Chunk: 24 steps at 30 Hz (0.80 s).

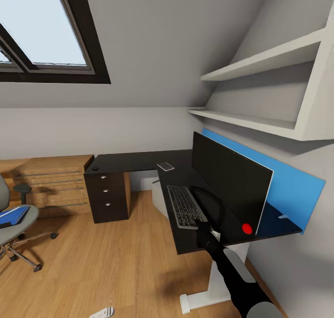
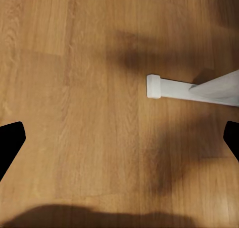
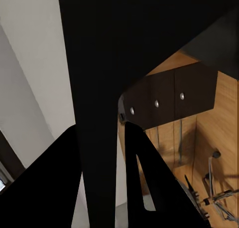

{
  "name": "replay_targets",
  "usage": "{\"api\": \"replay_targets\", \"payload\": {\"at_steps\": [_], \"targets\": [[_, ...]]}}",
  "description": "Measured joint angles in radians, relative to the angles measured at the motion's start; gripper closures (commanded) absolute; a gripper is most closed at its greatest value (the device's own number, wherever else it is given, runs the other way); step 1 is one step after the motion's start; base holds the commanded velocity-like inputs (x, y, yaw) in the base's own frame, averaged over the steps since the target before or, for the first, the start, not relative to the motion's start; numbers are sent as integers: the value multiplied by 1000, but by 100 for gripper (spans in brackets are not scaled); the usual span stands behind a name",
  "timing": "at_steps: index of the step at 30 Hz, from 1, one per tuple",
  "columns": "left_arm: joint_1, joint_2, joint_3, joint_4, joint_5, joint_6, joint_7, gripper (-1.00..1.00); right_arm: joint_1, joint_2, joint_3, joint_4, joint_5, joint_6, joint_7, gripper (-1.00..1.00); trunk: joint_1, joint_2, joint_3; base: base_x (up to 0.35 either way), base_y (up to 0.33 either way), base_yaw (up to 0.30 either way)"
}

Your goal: In the bedroom, organize the workspace by keeping the computer under the desk, ensuring the monitor is on the desk, placing the keyboard on the desk next to the monitor, placing the mouse on the desk next to the keyboard, moving the folder from the swivel chair onto the desk next to the mouse, stacking the notebook on top of the folder with the pen on top of the notebook, and positioning the swivel chair next to the desk.

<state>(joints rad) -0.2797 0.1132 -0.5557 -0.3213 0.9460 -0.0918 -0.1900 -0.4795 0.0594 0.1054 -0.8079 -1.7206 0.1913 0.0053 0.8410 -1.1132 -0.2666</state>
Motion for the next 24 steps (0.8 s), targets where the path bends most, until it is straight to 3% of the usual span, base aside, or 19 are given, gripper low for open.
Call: {"api": "replay_targets", "payload": {"at_steps": [15,24], "targets": [[0,0,1,0,0,0,0,-100,0,1,7,10,7,-22,-7,100,0,0,0,23,-3,0],[0,0,1,0,-1,0,0,-100,0,5,7,44,32,-39,-54,100,0,0,0,55,0,0]]}}
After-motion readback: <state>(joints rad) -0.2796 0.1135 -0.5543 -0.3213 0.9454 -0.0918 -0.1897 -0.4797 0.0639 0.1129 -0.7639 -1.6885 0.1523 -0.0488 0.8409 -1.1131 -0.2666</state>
